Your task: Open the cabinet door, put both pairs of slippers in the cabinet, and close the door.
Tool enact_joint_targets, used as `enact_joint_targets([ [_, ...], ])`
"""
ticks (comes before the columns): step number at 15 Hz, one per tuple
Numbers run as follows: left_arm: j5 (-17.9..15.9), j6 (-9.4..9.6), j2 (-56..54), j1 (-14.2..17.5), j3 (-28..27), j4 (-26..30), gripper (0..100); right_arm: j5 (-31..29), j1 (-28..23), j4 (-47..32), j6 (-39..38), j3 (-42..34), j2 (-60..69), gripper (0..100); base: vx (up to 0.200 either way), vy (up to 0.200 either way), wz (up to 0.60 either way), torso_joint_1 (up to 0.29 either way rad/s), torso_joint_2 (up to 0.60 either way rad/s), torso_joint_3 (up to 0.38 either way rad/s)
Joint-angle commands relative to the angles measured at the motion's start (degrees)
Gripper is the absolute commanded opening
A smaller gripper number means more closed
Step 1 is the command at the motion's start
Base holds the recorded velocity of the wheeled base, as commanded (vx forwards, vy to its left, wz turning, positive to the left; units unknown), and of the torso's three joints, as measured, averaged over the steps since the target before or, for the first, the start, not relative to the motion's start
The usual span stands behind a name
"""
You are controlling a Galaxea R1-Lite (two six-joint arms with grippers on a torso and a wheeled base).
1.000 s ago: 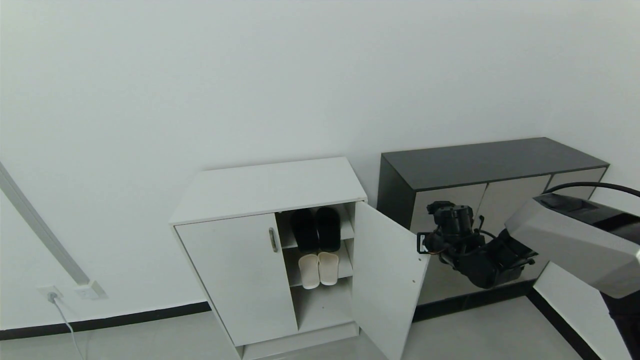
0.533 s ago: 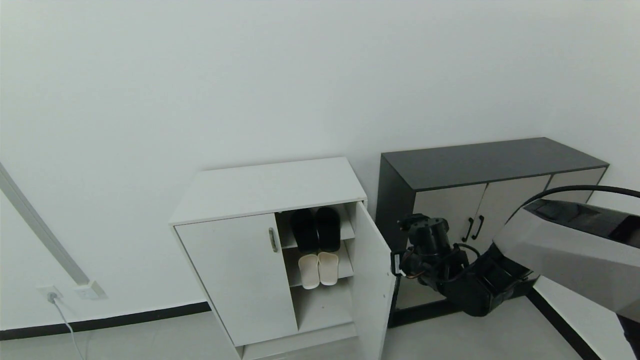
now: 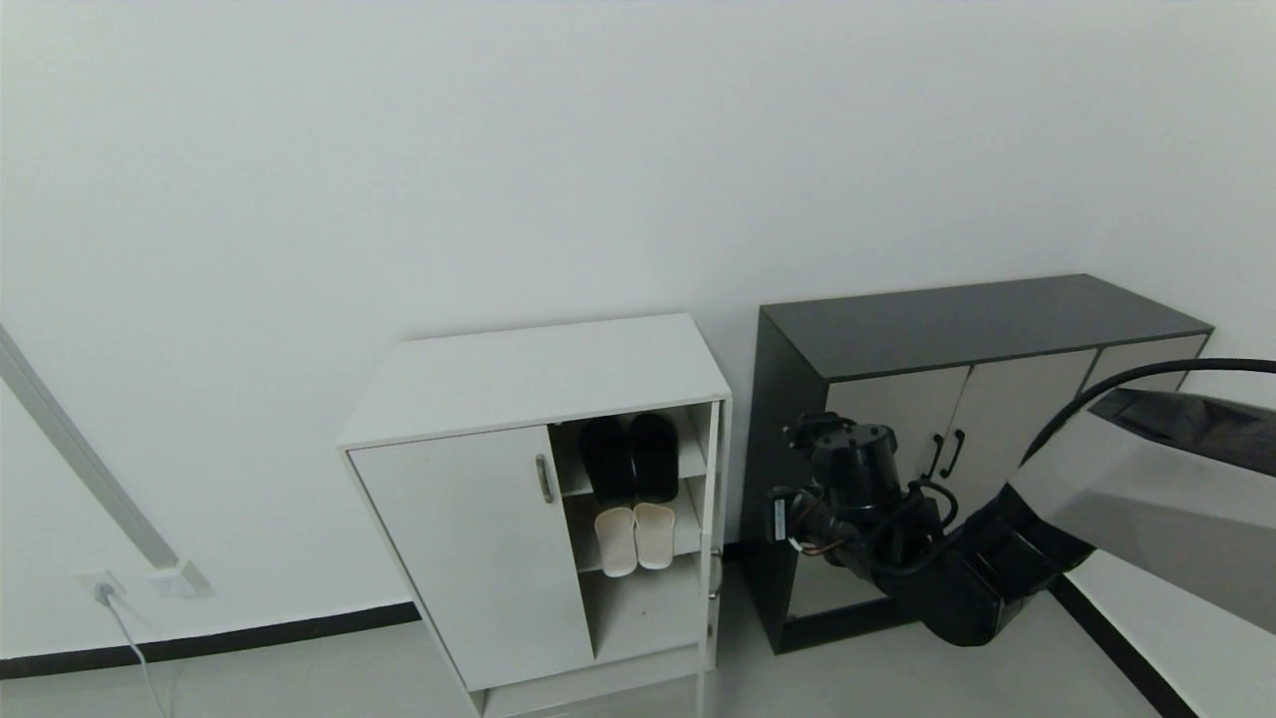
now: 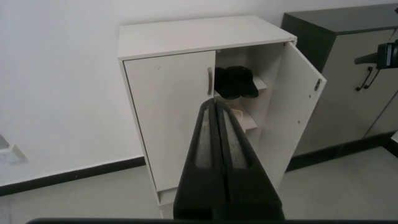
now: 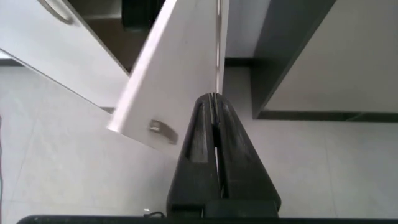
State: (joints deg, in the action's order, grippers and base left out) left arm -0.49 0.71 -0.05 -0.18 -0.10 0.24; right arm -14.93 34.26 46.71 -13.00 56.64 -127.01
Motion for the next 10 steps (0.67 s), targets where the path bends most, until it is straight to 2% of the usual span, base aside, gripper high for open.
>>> enact_joint_targets([
  [1,-0.04,0.0,0.05,0.01,0.01,0.02,0,-0.01,0.11,1.27,0.78,-1.27,0.19,0,0.0,0.0,0.0,0.0,0.0,0.0],
  [4,0.05,0.0,0.05,0.01,0.01,0.02,0,0.08,0.37,4.09,2.36,-2.06,-1.04,0,0.0,0.0,0.0,0.0,0.0,0.0],
  [6,0.05,0.0,0.05,0.01,0.01,0.02,0,0.26,0.81,4.88,3.42,-3.73,-1.04,0,0.0,0.0,0.6,-0.005,0.0,0.002],
  [10,0.14,-0.09,0.05,0.01,0.01,0.02,0,5.88,0.64,9.98,3.59,-7.51,-0.87,0,0.0,0.0,0.6,0.001,0.0,0.001],
])
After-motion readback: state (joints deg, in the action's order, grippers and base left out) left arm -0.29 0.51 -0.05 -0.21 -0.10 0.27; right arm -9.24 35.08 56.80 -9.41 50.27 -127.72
